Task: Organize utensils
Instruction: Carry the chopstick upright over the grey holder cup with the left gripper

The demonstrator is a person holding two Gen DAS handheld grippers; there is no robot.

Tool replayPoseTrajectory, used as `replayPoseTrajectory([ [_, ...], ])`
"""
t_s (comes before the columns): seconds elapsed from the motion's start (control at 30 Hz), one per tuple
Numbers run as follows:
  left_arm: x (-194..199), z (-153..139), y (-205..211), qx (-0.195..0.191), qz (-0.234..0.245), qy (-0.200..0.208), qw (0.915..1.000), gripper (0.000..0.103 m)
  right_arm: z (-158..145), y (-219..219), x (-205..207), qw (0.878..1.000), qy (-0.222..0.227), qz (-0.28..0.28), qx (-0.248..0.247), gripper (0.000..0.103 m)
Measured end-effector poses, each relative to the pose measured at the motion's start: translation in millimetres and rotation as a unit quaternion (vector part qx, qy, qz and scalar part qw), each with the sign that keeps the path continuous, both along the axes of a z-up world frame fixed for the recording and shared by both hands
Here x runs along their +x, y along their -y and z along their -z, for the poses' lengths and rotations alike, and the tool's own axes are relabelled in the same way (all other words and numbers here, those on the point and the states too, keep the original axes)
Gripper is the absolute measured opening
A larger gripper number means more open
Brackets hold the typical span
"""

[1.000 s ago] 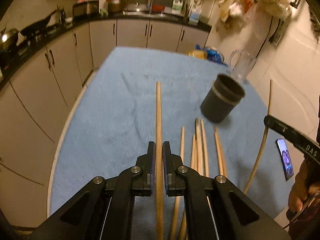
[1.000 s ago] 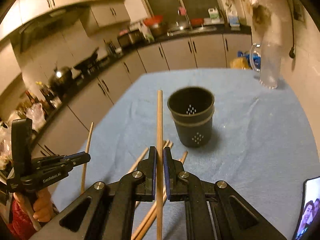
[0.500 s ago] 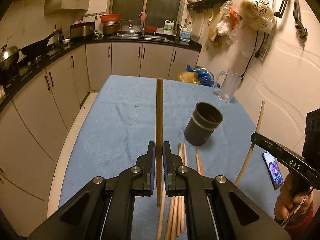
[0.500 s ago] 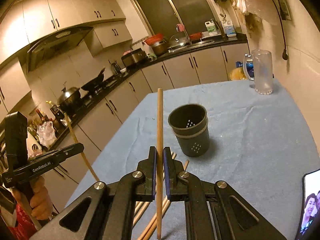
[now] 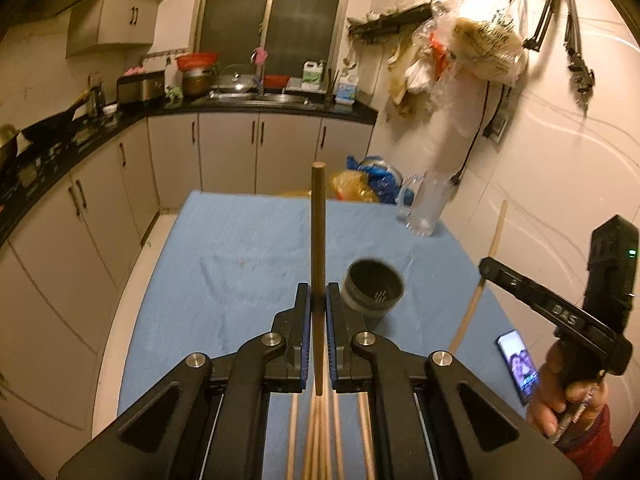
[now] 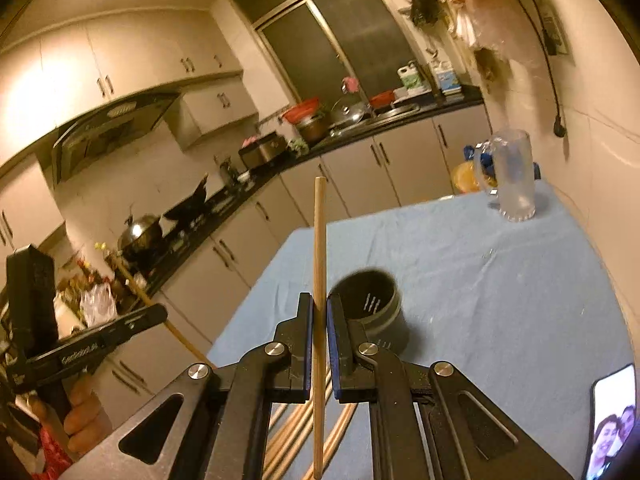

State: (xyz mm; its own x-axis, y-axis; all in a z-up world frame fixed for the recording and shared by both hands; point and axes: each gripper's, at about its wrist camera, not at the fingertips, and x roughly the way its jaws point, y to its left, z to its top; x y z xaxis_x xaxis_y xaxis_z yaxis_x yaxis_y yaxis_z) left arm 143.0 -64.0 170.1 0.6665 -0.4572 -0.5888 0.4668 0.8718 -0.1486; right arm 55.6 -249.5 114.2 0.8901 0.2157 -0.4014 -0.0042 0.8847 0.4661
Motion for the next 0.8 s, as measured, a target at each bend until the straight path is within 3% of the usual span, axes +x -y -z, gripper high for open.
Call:
replayPoseTrajectory([
  [0.4,43.3,-59.2,49.7,-0.039,0.027,0.024,0.9986,0.007,-42.7,47.5,43.2,0.995,0.038,0.085,0.039,0.007],
  [0.57,61.9,-52.7,74.8,-0.044,0.037,0.014,0.9982,0.007,-46.1,56.0,66.1,0.992,0.045,0.112,0.037,0.007],
  [0.8,89.6,-16.1,98.4,-0.038,0.041,-0.019,0.9983,0.007,-17.9,59.8,102.3,0.992,0.011,0.119,0.031,0.007],
])
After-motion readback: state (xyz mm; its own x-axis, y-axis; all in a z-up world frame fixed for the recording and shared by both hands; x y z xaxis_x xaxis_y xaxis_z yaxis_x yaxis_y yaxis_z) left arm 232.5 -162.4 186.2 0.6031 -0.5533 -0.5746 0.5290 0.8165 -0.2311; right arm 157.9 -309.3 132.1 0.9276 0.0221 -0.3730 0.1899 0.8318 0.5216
